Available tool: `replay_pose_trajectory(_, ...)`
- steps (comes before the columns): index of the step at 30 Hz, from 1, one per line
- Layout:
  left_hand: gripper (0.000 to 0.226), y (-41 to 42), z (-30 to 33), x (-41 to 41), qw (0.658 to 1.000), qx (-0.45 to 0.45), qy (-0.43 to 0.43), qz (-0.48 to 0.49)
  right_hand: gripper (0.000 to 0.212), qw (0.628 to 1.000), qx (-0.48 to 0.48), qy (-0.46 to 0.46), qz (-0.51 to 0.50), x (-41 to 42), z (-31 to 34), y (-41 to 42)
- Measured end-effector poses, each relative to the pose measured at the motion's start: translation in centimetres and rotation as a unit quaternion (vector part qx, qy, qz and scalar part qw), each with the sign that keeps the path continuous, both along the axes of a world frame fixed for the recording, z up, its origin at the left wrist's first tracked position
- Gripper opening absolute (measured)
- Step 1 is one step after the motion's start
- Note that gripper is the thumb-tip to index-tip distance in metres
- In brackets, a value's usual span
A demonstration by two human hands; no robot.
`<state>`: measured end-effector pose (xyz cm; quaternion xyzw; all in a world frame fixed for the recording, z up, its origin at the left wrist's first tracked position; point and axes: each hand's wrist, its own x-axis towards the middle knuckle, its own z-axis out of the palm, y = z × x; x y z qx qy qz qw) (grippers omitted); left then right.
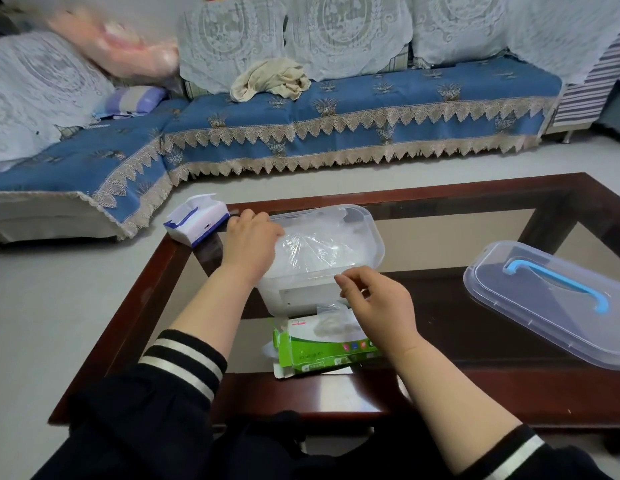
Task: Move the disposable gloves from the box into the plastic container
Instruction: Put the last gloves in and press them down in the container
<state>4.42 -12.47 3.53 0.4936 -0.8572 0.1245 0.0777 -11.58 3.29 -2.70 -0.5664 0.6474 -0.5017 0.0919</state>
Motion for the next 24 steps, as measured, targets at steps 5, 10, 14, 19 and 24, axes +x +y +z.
replay_pose_trajectory(5,0.031,4.4,-0.4,1.2,0.981,-0.049,0.190,-0.012,0.042,0.976,0.197,0.078,-0.044,-0.6,0.3,-0.2)
replay_pose_trajectory(10,0.009,11.1,-2.6,-0.1,0.904,0.230,0.361,0.001,0.062,0.937,0.345,0.048,0.038,-0.9,-1.4,-0.7)
replay_pose_trajectory(14,0.046,12.5,-6.0,-1.1,0.930,0.302,0.207,0.024,0.019,0.941,0.328,0.051,0.066,-0.8,-1.5,-0.9)
replay_pose_trajectory(19,0.067,12.3,-7.6,-1.7,0.927,0.317,0.195,0.054,0.020,0.949,0.300,-0.031,0.095,-0.5,-0.9,-0.8)
replay_pose_trajectory(24,0.061,12.1,-7.9,-1.9,0.932,0.303,0.189,0.056,0.015,0.957,0.083,-0.264,0.086,0.2,0.8,0.0)
